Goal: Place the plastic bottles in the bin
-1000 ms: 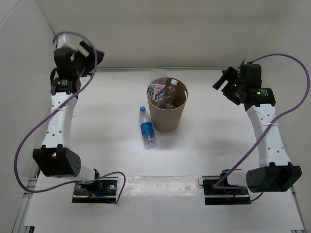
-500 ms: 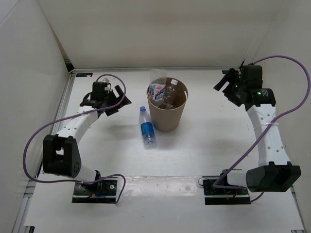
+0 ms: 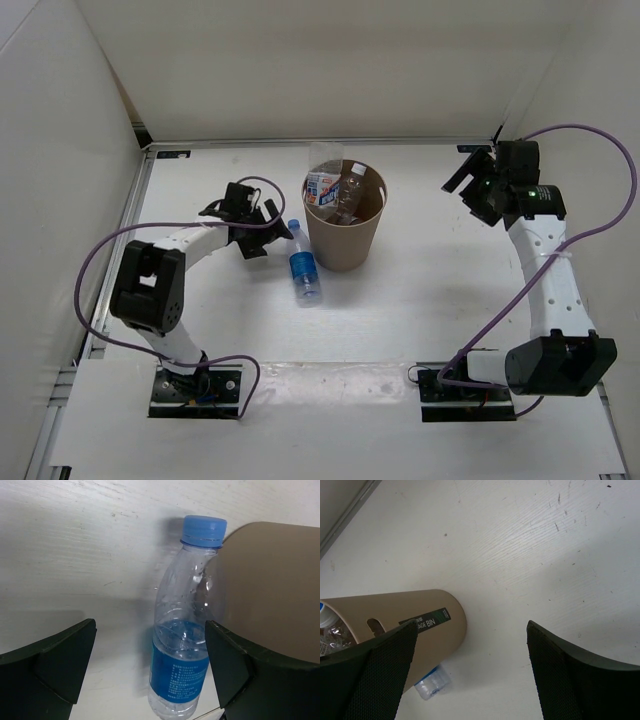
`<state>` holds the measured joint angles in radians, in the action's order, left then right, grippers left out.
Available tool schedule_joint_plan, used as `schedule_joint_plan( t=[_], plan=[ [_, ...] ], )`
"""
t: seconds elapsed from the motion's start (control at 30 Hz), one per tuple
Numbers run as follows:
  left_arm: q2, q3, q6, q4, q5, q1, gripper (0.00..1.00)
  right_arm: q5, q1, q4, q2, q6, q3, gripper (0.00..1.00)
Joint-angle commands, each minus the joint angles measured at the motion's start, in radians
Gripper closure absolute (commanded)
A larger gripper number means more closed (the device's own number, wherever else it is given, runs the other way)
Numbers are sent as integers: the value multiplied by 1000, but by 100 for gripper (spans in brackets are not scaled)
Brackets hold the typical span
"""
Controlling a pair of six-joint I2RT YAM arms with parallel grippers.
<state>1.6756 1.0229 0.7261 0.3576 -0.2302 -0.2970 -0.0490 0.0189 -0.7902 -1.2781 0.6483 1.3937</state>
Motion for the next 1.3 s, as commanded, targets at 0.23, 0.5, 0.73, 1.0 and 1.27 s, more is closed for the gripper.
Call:
schedule_joint_plan(
  t=[0.23,0.5,0.73,1.0,1.27],
  plan=[
    [116,86,44,-54,-34,-74,0,-29,-8,-20,6,-24,5,10],
    [147,65,61,-94,-57,-73,0,-34,-7,-26,-15,-26,-2,10],
    [131,95,-57,-77,-60,-68,24,14,-8,-8,-65,11,24,10],
    [1,42,-178,-45,-25,77,54,121,-68,40,-119,83,39,10],
    [-163,182,-148,-89,43,341,53,176,-86,52,-124,125,5,10]
  ],
)
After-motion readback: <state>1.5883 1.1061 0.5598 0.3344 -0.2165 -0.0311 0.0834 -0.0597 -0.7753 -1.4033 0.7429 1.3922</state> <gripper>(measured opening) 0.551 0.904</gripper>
